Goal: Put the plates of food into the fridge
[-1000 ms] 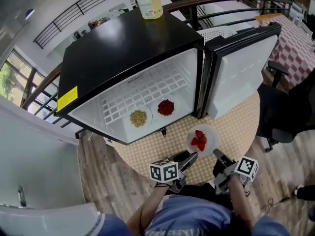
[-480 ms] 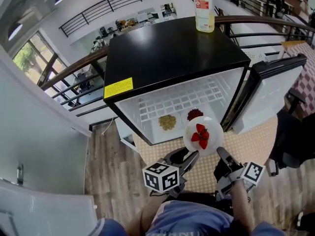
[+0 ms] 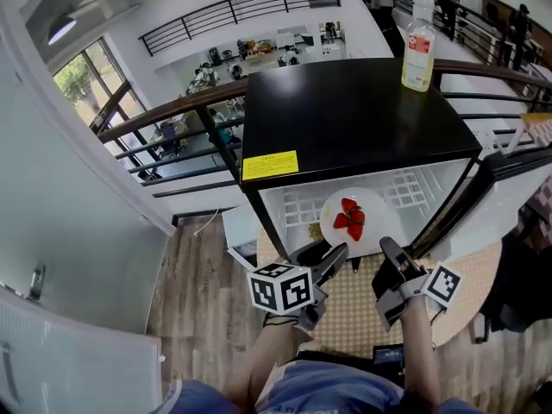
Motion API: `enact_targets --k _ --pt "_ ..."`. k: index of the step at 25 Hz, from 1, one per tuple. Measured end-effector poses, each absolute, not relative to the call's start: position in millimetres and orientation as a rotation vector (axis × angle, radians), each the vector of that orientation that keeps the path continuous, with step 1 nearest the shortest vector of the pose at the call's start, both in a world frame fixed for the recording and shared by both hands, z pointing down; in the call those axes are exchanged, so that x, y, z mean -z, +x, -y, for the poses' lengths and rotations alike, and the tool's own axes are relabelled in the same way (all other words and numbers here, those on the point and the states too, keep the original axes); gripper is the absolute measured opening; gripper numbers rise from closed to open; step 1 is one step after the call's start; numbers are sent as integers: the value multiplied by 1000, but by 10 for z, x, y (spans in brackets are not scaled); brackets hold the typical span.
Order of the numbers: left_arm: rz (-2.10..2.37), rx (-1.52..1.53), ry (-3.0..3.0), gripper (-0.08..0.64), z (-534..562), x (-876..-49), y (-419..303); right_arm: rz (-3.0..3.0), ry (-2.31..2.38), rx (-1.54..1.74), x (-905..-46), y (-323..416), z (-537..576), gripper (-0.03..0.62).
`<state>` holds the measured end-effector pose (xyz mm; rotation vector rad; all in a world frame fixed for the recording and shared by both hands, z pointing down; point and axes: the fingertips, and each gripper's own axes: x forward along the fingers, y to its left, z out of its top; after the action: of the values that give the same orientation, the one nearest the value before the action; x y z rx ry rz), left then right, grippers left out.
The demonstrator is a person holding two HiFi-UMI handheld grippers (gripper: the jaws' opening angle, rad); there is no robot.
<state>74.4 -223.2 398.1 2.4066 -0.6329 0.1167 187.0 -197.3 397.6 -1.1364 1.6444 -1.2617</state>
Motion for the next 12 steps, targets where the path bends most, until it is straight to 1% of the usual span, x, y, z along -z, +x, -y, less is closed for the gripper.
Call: enact_targets --k 5,12 --pt "697 -155 2398 179 2506 -3968 745 -1614 -1200 1244 -3959 1876 2283 25" --pt "716 -183 2403 181 2622 -4001 737 -1563 -1251 1244 -4040 1879 2416 25"
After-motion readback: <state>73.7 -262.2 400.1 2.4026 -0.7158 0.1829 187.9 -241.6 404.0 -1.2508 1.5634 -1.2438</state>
